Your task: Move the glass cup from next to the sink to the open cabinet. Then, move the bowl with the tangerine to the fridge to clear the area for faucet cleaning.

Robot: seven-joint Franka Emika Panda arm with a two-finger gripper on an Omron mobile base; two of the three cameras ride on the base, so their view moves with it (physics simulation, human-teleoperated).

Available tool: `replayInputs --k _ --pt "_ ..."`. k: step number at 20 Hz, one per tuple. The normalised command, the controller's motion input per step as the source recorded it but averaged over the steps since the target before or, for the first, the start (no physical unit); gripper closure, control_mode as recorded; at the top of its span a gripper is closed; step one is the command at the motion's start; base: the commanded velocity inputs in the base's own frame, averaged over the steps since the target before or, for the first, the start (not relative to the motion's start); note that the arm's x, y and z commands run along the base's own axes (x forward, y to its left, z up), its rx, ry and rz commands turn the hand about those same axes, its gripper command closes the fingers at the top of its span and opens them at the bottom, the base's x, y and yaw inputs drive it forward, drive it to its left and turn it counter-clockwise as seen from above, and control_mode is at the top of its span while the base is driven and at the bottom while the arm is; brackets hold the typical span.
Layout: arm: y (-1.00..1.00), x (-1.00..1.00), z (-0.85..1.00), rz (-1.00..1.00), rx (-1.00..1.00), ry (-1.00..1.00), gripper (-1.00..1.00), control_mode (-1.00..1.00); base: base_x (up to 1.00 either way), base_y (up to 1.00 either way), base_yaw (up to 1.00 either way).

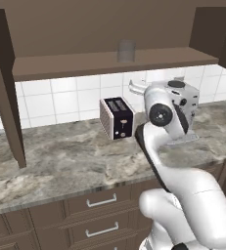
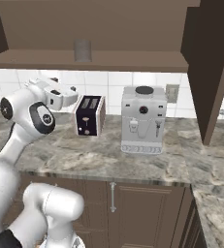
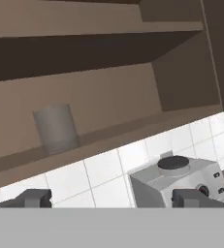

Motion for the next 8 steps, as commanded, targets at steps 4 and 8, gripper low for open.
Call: replayInputs --k 4,8 --pt "0.0 -1.0 -0.92 0.0 -0.08 0.0 -1.0 -1.0 0.0 0.0 0.0" --pt "-0.2 -1.0 0.22 -0.11 0.06 -0.08 -1.0 -1.0 0.0 0.0 0.0"
